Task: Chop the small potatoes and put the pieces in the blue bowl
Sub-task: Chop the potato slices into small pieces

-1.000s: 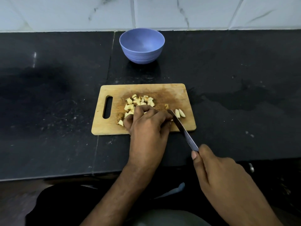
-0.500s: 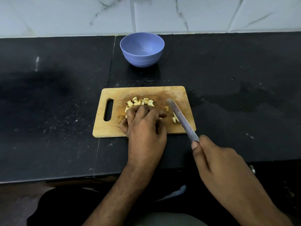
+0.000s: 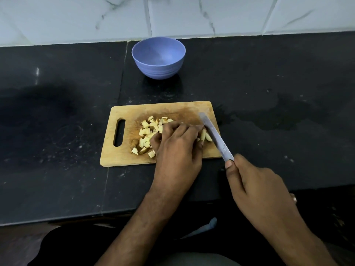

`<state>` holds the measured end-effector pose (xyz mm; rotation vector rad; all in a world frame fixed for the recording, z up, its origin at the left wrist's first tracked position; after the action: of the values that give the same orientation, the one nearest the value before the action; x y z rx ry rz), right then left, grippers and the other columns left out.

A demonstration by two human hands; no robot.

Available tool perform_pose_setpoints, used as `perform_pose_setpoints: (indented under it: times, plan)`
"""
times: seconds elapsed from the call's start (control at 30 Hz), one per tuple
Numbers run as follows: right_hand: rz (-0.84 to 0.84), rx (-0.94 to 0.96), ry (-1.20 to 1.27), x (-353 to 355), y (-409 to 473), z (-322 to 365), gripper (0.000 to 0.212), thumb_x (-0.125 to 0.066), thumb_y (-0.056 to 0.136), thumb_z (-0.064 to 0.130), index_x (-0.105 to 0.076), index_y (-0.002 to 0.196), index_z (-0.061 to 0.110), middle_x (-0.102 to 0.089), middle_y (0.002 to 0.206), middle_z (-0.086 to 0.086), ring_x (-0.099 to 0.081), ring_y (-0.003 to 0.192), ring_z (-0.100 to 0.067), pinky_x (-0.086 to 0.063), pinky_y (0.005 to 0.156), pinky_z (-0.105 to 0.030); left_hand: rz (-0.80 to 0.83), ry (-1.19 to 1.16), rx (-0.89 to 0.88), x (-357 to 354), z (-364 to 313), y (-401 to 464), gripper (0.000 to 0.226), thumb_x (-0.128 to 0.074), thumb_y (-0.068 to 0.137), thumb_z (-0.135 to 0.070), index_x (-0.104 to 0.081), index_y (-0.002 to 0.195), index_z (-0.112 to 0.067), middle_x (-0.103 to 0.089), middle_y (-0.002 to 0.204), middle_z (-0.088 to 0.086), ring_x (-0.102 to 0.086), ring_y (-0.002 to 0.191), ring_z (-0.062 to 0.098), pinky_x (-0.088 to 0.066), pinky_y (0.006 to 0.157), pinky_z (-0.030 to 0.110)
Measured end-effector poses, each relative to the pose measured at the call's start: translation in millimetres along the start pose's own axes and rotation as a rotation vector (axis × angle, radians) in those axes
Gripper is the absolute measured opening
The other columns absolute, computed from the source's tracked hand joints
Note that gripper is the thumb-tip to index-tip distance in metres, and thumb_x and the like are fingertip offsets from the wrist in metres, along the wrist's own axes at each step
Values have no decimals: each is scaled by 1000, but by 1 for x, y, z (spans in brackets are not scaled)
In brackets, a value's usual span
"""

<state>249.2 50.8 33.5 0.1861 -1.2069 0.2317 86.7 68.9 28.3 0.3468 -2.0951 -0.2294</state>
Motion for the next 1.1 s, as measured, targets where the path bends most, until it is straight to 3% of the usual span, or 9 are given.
perform_pose_setpoints:
  times: [0.17, 0.33, 0.43, 0.6, 0.8, 0.93, 1.1]
  plan:
    - [-8, 3, -44, 1, 0, 3, 29, -30, 99, 44, -39, 75, 30, -43, 44, 5, -45, 36, -8, -23, 38, -17, -20, -62, 67, 3, 4, 0, 30, -65, 92, -23, -61, 120, -31, -61, 108, -20, -39, 119, 9, -18, 95, 34]
    - [3, -3, -65, 2, 0, 5, 28, -28, 99, 46, -37, 76, 32, -44, 46, 6, -46, 37, -8, -28, 36, -19, -112, 4, 192, 11, 15, -4, 31, -65, 85, -19, -63, 114, -30, -58, 110, -13, -35, 120, 14, -28, 96, 43]
    - [8, -1, -56, 2, 0, 5, 28, -28, 99, 45, -38, 76, 32, -45, 46, 6, -47, 37, -7, -29, 36, -18, -113, 17, 147, 11, 9, -4, 32, -64, 85, -19, -64, 116, -29, -60, 113, -12, -34, 125, 16, -28, 97, 46]
    - [25, -13, -28, 1, 2, 5, 29, -28, 99, 46, -36, 75, 32, -46, 48, 5, -47, 39, -8, -37, 41, -19, -61, 69, 45, 2, -4, -1, 26, -66, 91, -39, -67, 113, -26, -60, 116, -5, -38, 125, 23, -29, 98, 50]
    - [-6, -19, -34, 2, 1, 3, 33, -30, 99, 46, -33, 70, 31, -44, 45, 6, -47, 38, -8, -32, 37, -17, -73, 103, 30, -2, -4, 5, 17, -64, 91, -34, -70, 106, -27, -60, 105, -8, -42, 117, 19, -18, 96, 38]
    - [0, -2, -33, 1, 1, 2, 29, -30, 100, 46, -40, 76, 31, -47, 47, 7, -49, 39, -7, -30, 36, -16, -118, 76, 34, 2, 1, 0, 15, -67, 92, -30, -74, 104, -28, -66, 99, -12, -45, 113, 16, -20, 95, 39]
    - [21, 46, -60, 0, -5, 7, 26, -32, 100, 44, -33, 76, 33, -42, 44, 7, -43, 34, -7, -24, 37, -16, -143, 89, 84, 7, 8, -4, 12, -70, 91, -29, -74, 103, -30, -68, 98, -12, -44, 112, 17, -23, 93, 41]
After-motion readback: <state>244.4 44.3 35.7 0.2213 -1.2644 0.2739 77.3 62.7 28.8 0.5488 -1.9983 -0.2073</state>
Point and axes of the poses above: each hand's wrist, its own y-axis towards the middle knuckle, its own x-axis out of the back of the hand, z = x × y, the point moved 6 cm from there along y, towards the middle knuckle
